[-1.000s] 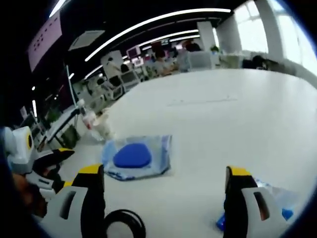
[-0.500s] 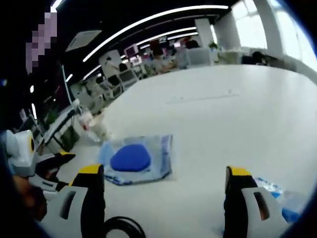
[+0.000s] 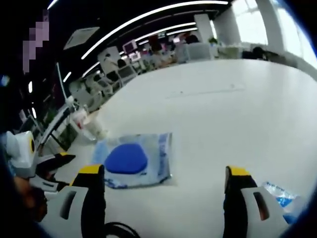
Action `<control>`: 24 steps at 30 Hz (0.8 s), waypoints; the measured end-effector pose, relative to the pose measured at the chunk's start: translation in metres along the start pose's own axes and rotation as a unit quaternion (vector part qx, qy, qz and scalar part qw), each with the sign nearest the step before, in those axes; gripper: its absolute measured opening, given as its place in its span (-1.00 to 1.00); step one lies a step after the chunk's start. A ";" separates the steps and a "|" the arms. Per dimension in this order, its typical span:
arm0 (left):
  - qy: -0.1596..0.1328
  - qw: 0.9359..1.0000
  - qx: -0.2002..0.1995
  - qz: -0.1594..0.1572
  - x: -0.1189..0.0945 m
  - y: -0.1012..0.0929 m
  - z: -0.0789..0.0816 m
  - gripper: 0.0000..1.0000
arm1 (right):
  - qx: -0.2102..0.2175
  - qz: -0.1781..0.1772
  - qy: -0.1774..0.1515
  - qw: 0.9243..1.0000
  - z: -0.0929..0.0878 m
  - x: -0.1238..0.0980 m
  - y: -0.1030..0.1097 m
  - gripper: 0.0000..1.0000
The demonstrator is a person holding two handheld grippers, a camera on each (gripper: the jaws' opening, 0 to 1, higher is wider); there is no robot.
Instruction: Arrange the tabletop items into an orderly group along one side of the table until the central work area is clear of visible clutter.
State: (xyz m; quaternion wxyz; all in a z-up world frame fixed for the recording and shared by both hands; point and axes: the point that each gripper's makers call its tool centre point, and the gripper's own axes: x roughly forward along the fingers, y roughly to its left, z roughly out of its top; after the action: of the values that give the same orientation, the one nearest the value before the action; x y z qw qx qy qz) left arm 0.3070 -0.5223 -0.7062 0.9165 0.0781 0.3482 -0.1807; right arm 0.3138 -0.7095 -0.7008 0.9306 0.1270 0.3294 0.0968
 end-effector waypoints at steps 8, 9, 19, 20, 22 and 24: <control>0.011 1.000 -0.007 0.003 0.011 0.004 -0.004 0.95 | 0.004 0.006 0.009 1.000 0.001 0.011 0.001 0.94; 0.010 1.000 -0.007 0.003 0.011 0.004 -0.003 0.95 | 0.003 0.007 0.009 1.000 0.002 0.012 0.001 0.93; 0.018 1.000 -0.012 0.004 0.022 0.005 -0.004 0.96 | 0.000 0.011 0.022 1.000 -0.001 0.026 0.001 0.85; 0.019 1.000 -0.012 0.005 0.023 0.005 -0.004 0.95 | 0.001 0.010 0.020 1.000 -0.001 0.027 0.001 0.84; 0.020 1.000 -0.017 0.004 0.025 0.006 -0.005 0.93 | 0.000 0.010 0.021 1.000 -0.001 0.029 0.001 0.80; 0.024 0.999 -0.023 0.005 0.029 0.007 -0.006 0.90 | -0.004 0.008 0.034 0.999 -0.005 0.032 -0.001 0.74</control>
State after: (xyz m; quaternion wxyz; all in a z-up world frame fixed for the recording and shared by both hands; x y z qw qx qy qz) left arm 0.3263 -0.5219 -0.7301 0.9102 0.0632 0.3740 -0.1662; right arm 0.3354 -0.7011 -0.7241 0.9186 0.1226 0.3594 0.1099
